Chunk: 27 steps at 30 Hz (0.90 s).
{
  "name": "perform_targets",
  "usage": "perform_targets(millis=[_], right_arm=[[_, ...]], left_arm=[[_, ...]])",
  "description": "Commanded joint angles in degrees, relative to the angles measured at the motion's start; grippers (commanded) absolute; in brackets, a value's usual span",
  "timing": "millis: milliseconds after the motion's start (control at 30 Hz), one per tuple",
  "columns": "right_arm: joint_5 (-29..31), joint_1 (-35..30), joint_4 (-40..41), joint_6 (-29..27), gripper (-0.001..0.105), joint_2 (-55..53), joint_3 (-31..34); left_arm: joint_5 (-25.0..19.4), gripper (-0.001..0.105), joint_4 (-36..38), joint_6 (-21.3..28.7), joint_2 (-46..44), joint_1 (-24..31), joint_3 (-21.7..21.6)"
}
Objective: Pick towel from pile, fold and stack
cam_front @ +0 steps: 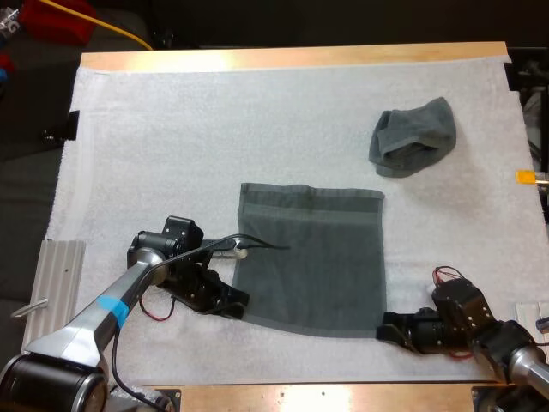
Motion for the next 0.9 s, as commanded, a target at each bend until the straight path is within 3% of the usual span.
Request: perform_targets(millis=[0,233,433,533,867], right_arm=[[-1.0,0.0,0.2,-0.1,0.006,-0.3,-0.6],[0.1,0.0,4.5,-0.4,0.006,-0.2,-6.1],[0.0,0.2,12.4,-2.8,0.006,-0.2,-9.7],[0.0,0.2,19.5,-6.3,0.006,-0.2,-12.0],[0.0,0.2,32.0,-13.5,0.006,-2.4,-15.5]], left_arm=[[-0.9,0.007,0.7,0.0,0.1,-0.3,0.2],[-0.5,0.004,6.5,2.0,-3.3,-0.8,0.2],[-3.3,0.004,9.6,2.2,-5.8,-7.2,0.2],[-9.3,0.004,11.6,2.0,-6.1,-12.0,0.2],[-10.0,0.004,13.8,1.4,-9.6,-18.0,0.2]])
